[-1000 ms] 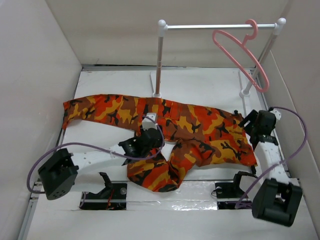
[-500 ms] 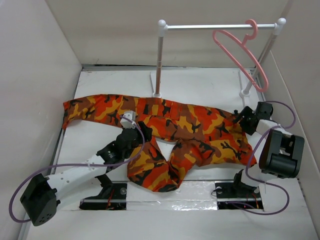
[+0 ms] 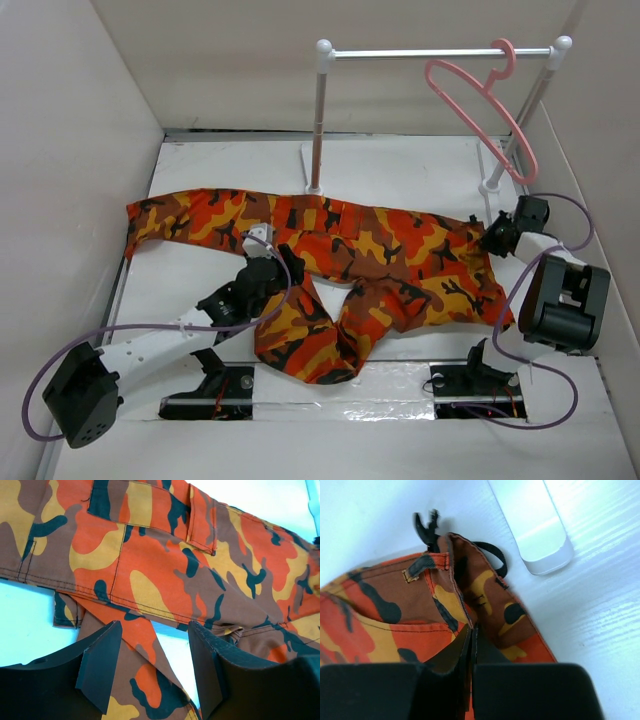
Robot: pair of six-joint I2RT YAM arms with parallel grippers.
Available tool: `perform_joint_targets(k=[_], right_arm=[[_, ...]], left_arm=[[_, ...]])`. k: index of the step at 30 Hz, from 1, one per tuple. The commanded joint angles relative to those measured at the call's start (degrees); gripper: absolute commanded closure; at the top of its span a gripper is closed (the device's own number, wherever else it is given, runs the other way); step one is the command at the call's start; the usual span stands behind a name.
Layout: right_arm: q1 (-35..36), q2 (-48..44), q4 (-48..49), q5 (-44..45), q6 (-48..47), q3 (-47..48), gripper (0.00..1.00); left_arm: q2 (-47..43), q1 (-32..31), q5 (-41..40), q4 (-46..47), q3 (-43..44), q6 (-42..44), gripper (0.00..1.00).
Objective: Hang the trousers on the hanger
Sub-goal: Flatten out the trousers at the center of the board.
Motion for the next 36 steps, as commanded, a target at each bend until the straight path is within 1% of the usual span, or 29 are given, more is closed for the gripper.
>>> perform_joint_targets(k=[1,2,4,6,7,9,12,13,15,16,18,19,21,22,24,25,27,28,29,30,31,32,33,35,36], right_arm=[[-1.2,-10.0,3.4,3.1,1.1,0.8,1.0],[-1.2,-11.4,4.7,5.5,1.6,0.5,1.0],[-2.6,-12.7,4.1,6.0,1.6,2.6,1.0],[-2.6,-11.5,3.3,7.4,1.6,5.3,1.0],[-2.6,-10.6,1.3,7.9,1.2,8.4,1.0],[-2.6,-7.9,1.1,9.7,1.1,10.4,1.0],[-2.6,-6.1,3.6,10.4,2.3,11.7,1.0],[-3.1,-6.2,6.0,10.5,2.4,11.5,1.0],[-3.1,-5.8,8.3,13.2,2.5,11.0,1.0],[-3.1,-5.0,10.9,14.1,3.3,10.9,1.0],[-3.1,-0.9,9.4,13.7,3.3,13.5,1.0],[-3.1,0.7,5.7,13.6,2.6,14.8,0.9],[-3.1,2.9,3.6,11.6,2.4,17.4,0.75],[-2.5,2.8,3.2,9.8,2.2,17.4,0.55],[-0.5,0.0,4.2,9.7,2.3,14.2,0.35],[2.1,-4.1,5.4,10.2,2.7,12.8,0.27],[5.2,-8.8,6.6,10.7,3.2,9.3,0.27],[6.8,-11.3,7.8,10.7,3.6,5.2,0.32],[10.3,-16.1,8.4,10.6,3.8,2.9,0.42],[12.1,-18.5,9.3,9.5,3.8,0.3,0.55],[14.1,-20.7,11.3,8.9,3.3,-4.0,0.87],[18.7,-24.8,12.0,8.5,3.1,-6.2,0.99],[21.3,-26.3,13.6,5.7,2.4,-8.2,1.0],[27.7,-28.1,13.7,3.6,0.3,-10.9,1.0],[35.1,-28.6,12.8,3.3,-0.3,-11.0,1.0]], left_arm=[[0.4,0.4,-1.6,0.9,0.0,-1.2,0.47],[0.6,0.4,-2.0,0.6,0.2,-1.3,0.45],[1.4,0.4,-2.2,0.1,0.2,-1.8,0.45],[2.1,0.4,-2.0,-0.7,0.6,-2.1,0.45],[2.6,0.4,-1.8,-0.9,0.6,-2.4,0.45],[3.0,0.4,-1.7,-1.9,0.2,-2.8,0.45],[2.6,0.4,-2.3,-3.5,-1.2,-4.2,0.45],[2.3,0.9,-2.5,-3.8,-1.7,-4.5,0.45],[2.1,0.9,-3.1,-4.2,-3.1,-5.2,0.45],[2.4,0.9,-3.1,-4.2,-3.3,-5.4,0.45],[3.1,0.9,-3.2,-5.1,-3.2,-5.7,0.45],[4.1,0.9,-3.2,-5.4,-3.1,-5.9,0.45],[4.8,0.9,-3.0,-6.7,-2.4,-6.5,0.45],[5.2,0.9,-2.8,-6.9,-2.3,-6.8,0.45],[5.6,0.9,-1.7,-7.0,-2.1,-6.9,0.45],[6.7,0.9,-1.1,-6.7,-1.9,-6.4,0.44],[8.3,0.9,1.0,-6.5,-0.6,-6.1,0.46],[9.8,0.9,1.8,-6.1,-0.4,-5.7,0.47],[10.5,-0.3,2.0,-5.2,0.2,-5.9,0.5],[11.1,-1.1,1.9,-4.8,0.7,-6.3,0.51],[12.2,-1.1,2.0,-4.5,1.1,-6.5,0.51],[12.9,-1.1,2.6,-3.8,2.1,-7.0,0.52],[13.6,-1.1,1.8,-3.5,2.5,-7.5,0.52],[15.4,-1.1,-1.3,-2.7,3.1,-8.6,0.52],[16.2,-1.1,-2.0,-2.1,3.4,-8.8,0.52]])
